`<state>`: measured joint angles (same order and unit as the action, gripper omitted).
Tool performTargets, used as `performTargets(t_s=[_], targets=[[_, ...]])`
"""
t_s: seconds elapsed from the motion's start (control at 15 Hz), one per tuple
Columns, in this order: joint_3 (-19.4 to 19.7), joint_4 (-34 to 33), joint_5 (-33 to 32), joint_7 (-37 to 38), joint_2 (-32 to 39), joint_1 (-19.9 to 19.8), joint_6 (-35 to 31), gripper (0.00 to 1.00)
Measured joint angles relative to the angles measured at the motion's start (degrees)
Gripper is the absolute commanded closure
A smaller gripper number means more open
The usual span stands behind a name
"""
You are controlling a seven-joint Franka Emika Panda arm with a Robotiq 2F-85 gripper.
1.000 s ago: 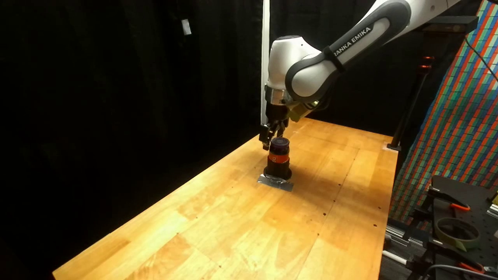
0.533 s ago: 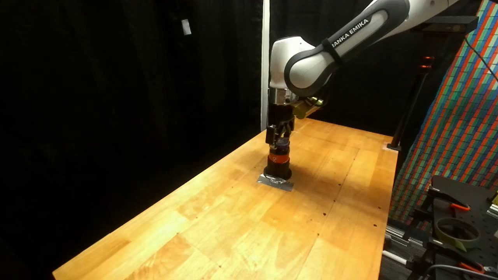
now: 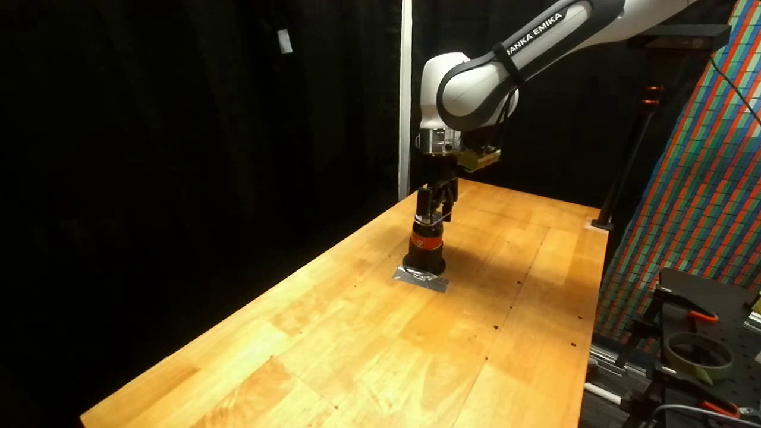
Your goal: Put the rubber band around the base of the cup
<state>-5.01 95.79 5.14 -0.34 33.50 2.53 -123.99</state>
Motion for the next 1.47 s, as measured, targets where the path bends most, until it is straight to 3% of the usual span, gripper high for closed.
performTargets(t_s=[0.33, 0.67, 0.73, 0.87, 1.4, 1.47], targets=[[-0.17, 2.60, 0.85, -1.11, -0.73, -0.23, -0.46, 0.00], [-0.15, 7.42, 0.80, -0.91, -2.91, 0.05, -5.14, 0.02], [-0.05, 8.79, 0.67, -0.70, -3.62, 0.16, -7.24, 0.26], [0.18, 11.81, 0.38, -0.27, -4.93, 0.41, -11.88, 0.30], [0.22, 25.44, 0.27, -0.24, -9.62, 0.66, -32.98, 0.92], [0.22, 27.27, 0.27, -0.24, -10.11, 0.72, -36.22, 0.93]])
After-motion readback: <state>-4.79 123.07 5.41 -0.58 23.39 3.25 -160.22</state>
